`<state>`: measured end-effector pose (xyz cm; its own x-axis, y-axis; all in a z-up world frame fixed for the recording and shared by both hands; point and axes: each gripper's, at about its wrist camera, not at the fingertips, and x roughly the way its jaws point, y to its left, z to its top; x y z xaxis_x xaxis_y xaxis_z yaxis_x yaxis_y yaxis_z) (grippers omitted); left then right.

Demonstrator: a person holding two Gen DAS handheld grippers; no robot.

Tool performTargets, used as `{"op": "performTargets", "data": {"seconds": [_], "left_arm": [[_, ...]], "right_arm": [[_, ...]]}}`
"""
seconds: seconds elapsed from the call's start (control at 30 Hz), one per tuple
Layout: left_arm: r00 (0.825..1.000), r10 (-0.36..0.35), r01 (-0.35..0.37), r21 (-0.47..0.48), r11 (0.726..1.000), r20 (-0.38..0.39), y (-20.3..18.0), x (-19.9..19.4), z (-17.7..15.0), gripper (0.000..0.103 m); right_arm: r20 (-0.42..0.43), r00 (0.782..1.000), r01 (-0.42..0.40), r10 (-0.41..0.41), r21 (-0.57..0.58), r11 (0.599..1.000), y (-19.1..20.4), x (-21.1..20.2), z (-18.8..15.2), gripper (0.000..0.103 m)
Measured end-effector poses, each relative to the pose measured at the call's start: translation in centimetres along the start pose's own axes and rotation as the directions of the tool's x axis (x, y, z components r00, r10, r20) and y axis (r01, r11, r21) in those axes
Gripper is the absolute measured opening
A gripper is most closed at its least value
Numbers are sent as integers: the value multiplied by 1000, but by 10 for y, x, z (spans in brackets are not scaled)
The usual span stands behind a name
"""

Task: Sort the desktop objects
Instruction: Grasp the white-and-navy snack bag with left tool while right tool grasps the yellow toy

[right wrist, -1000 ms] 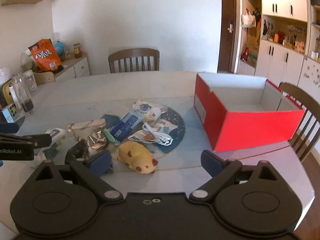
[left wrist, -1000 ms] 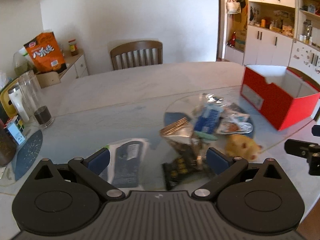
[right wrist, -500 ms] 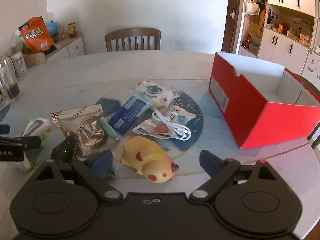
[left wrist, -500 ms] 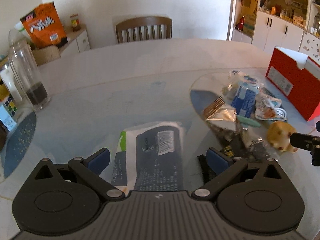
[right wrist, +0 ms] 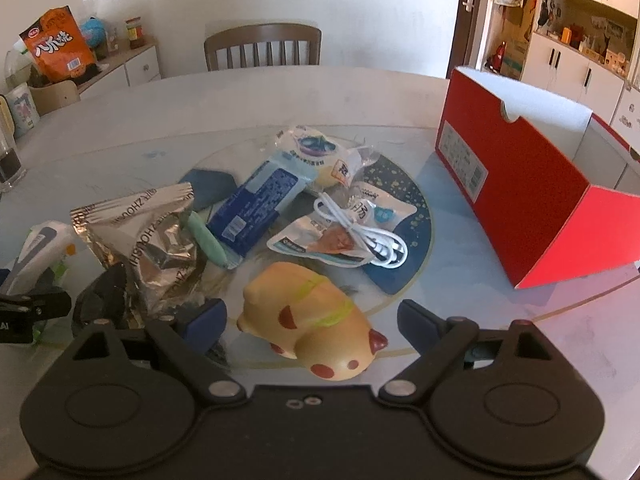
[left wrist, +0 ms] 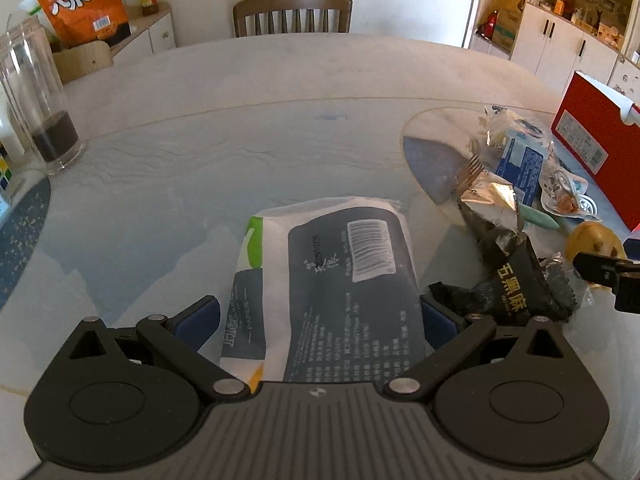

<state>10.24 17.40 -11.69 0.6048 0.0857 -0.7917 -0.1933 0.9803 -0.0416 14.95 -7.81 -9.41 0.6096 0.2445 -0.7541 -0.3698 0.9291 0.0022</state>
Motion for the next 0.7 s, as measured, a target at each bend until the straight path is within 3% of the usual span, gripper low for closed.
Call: {"op": "performTargets", "data": {"seconds": [0.3, 0.7], "left_arm": [[999, -34, 34, -14, 999, -7, 6, 4, 4, 93], [998, -59, 59, -36, 998, -3, 12, 0, 13, 62]], "right_arm": [[-29, 999, -16, 16, 1, 1000, 0, 5, 4, 79], [-30, 1000, -10, 10, -3, 1000, -2, -3, 9, 64]]}}
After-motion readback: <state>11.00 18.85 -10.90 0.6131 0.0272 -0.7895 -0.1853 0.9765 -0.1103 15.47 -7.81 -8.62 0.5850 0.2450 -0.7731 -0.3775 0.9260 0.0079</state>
